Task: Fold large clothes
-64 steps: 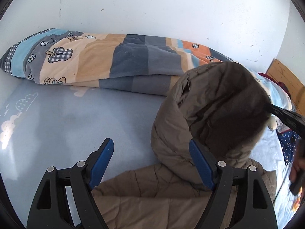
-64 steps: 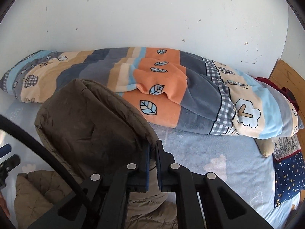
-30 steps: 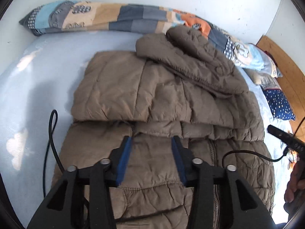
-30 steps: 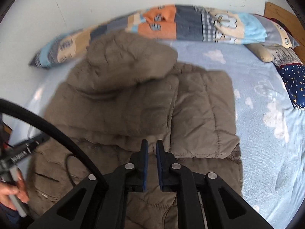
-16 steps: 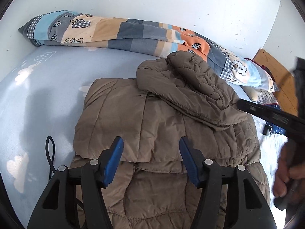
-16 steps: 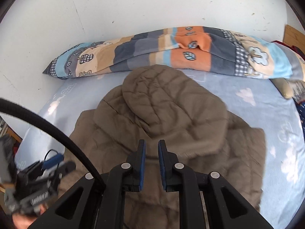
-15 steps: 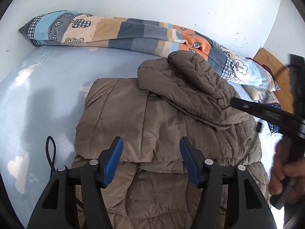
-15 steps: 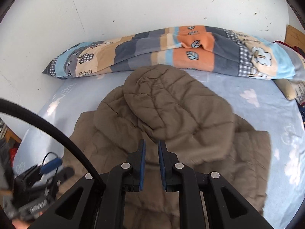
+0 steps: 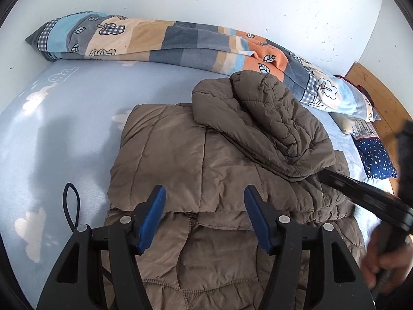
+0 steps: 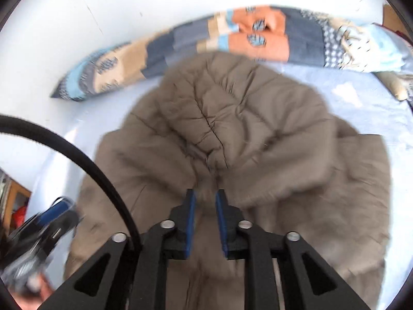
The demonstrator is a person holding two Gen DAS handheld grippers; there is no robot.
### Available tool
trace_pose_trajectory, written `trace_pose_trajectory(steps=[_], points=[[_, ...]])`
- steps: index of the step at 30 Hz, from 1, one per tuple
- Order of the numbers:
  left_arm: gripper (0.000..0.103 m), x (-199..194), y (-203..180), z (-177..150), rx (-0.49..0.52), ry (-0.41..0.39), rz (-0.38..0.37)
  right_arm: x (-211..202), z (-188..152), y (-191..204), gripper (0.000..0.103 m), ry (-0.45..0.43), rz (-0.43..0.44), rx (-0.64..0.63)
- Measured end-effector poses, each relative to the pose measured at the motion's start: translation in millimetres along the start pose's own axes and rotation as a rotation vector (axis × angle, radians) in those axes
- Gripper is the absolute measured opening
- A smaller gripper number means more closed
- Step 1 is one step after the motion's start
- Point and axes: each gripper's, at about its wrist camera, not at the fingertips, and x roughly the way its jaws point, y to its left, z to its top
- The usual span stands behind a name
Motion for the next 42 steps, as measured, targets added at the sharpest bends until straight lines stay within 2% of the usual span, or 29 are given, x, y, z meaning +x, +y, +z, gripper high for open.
trace_pose_trajectory(steps=[2, 5, 9, 12, 14, 18, 22, 26, 30, 37, 42], points=[[0.062, -6, -2, -4, 0.009, -0.008, 0.005, -34, -16, -5, 0.032, -0.029, 0.02, -0.002], [0.062, -15, -6, -11, 0.037, -0.031, 0.01, -82, -57, -14, 0.036, -0.057, 0.027, -0.009], [0.063, -31, -11, -30, 0.084, -0.05, 0.031, -121, -125, -28, 0.037, -0.06, 0.006, 0.028], [0.063, -49, -14, -47, 0.103, -0.058, 0.034, -133, -154, -35, 0.037, -0.034, 0.012, 0.06], [0.064, -68, -17, -60, 0.116, -0.075, 0.033, -142, -166, -38, 0.037, -0.031, 0.012, 0.054], [0.071, -110, -16, -92, 0.124, -0.132, 0.033, -173, -186, -45, 0.037, -0.089, 0.04, 0.058], [0.071, -143, -9, -130, 0.148, -0.146, 0.065, -201, -206, -51, 0.037, -0.132, 0.047, 0.074], [0.071, -176, -1, -154, 0.142, -0.155, 0.085, -239, -221, -63, 0.037, -0.188, 0.042, 0.088], [0.071, -215, 7, -162, 0.152, -0.204, 0.111, -285, -231, -79, 0.037, -0.264, -0.003, 0.097], [0.072, -294, 32, -159, 0.161, -0.278, 0.163, -372, -244, -107, 0.038, -0.433, -0.071, 0.143], [0.078, -349, 53, -153, 0.126, -0.345, 0.221, -422, -254, -110, 0.042, -0.535, -0.113, 0.131]])
